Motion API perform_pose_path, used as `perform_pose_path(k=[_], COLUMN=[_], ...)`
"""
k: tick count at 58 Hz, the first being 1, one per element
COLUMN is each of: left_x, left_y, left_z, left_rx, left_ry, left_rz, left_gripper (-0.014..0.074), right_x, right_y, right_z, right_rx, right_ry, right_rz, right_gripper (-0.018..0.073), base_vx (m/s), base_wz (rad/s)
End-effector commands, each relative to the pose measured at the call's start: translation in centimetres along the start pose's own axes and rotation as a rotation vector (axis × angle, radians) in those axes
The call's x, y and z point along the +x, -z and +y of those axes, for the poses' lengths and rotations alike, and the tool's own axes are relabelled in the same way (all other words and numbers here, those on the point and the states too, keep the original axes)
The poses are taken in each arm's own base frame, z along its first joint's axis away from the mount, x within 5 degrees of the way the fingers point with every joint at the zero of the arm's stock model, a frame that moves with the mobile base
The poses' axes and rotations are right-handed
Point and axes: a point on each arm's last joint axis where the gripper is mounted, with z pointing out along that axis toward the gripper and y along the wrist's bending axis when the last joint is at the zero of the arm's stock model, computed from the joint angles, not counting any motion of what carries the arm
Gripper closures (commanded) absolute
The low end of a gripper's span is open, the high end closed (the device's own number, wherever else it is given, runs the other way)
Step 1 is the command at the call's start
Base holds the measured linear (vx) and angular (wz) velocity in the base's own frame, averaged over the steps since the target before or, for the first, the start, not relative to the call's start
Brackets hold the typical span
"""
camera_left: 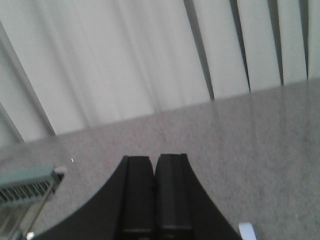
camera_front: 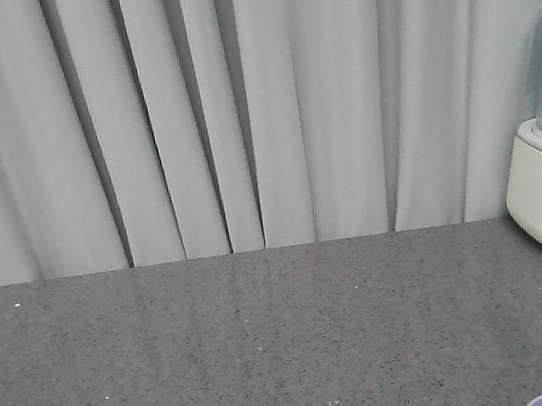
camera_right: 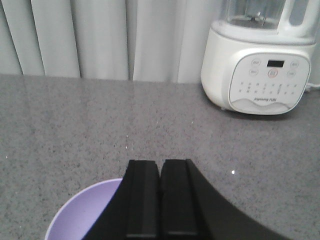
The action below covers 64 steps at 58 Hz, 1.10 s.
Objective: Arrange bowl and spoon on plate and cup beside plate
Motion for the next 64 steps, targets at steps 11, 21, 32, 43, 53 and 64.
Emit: perform_pose_path(k=[11, 21, 32, 43, 53, 64], left_x=[1.0, 2.3, 2.6, 1.5, -2.1, -2.4], left_y=[-6.1, -7.2, -8.2, -8.7, -9.9, -13.3], left_z=[-0.9, -1.4, -1.6, -1.9, -2.8, -4.9], left_rx=[0.071, 0.105, 0.113, 0.176, 0.277, 0.365], left_ry=[0.196, 0.193, 0.163, 0.162, 0.17, 0.183], left_rz=[0.175, 0.305, 0.308, 0.408, 0.456, 0.66], left_gripper=[0.0363, 0.0202, 0.0023, 0.0011, 0.0036, 0.0041], right_x=[-0.7, -0.6, -0.2, -1.9, -5.4, -6.2], right_y=[-3.0, -4.0, -4.7, -4.1, -3.0, -3.1], right_z=[0.0, 0.1, 0.1, -0.1, -0.4, -0.5], right_rx=[-0.001, -0.005, -0.007, 0.009, 0.029, 0.045], right_ry=[0.016, 0.017, 0.007, -0.061, -0.097, -0.087], right_rz=[0.048, 0.057, 0.095, 0.19, 0.264, 0.367], right_gripper=[0.0385, 0.0223, 0.0148, 0.0109, 0.0099, 0.0099], base_vx=[0.0, 0.0, 0.0, 0.0, 0.0, 0.0], base_wz=[0.0, 0.0, 0.0, 0.0, 0.0, 0.0])
